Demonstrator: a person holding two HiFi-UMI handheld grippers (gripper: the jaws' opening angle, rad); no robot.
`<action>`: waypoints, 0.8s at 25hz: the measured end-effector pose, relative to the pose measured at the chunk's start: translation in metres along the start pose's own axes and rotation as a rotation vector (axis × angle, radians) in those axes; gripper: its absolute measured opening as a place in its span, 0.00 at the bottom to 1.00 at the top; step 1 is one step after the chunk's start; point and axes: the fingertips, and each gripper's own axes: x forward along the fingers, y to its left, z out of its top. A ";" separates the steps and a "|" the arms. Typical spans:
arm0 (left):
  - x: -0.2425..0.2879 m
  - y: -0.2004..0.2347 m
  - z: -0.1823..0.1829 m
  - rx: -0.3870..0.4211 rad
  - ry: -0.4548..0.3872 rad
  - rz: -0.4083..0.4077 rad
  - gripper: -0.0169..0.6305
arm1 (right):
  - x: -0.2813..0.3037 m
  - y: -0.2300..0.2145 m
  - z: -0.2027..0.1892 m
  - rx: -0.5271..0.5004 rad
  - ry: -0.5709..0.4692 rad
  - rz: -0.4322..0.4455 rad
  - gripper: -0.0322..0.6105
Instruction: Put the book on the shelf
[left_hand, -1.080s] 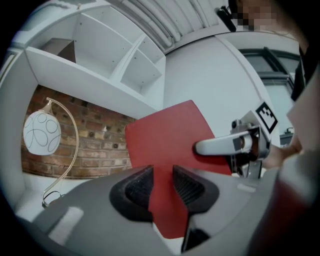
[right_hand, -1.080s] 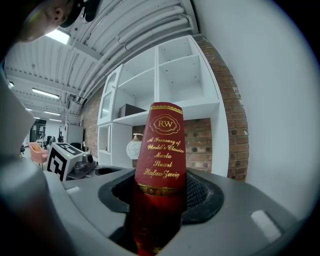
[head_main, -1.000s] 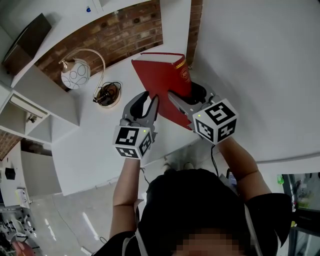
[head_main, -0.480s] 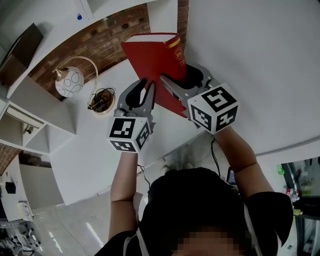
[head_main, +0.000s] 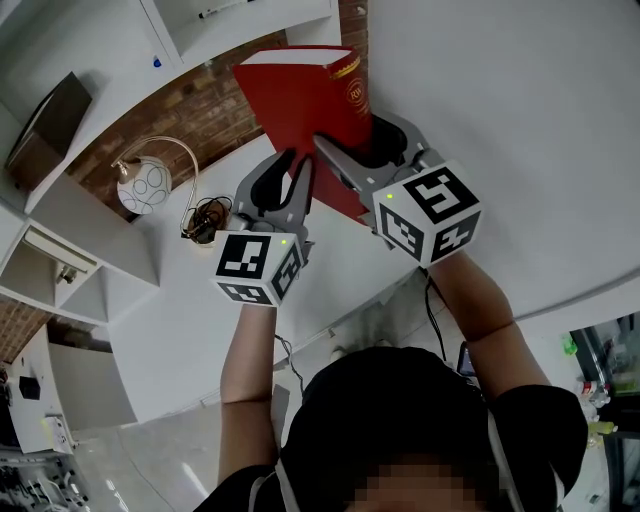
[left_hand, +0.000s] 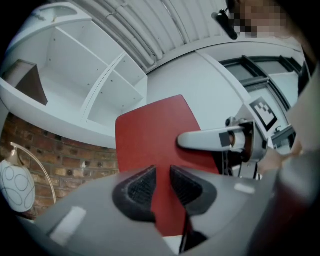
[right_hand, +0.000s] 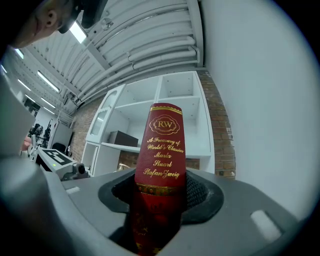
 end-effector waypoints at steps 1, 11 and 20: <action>0.001 0.000 0.005 0.008 -0.008 0.000 0.16 | 0.000 -0.002 0.006 -0.004 -0.014 -0.003 0.42; 0.011 0.009 0.045 0.042 -0.067 -0.004 0.16 | 0.013 -0.012 0.054 -0.058 -0.106 -0.024 0.42; -0.001 0.025 0.060 0.059 -0.100 -0.047 0.16 | 0.025 0.001 0.087 -0.078 -0.182 -0.072 0.42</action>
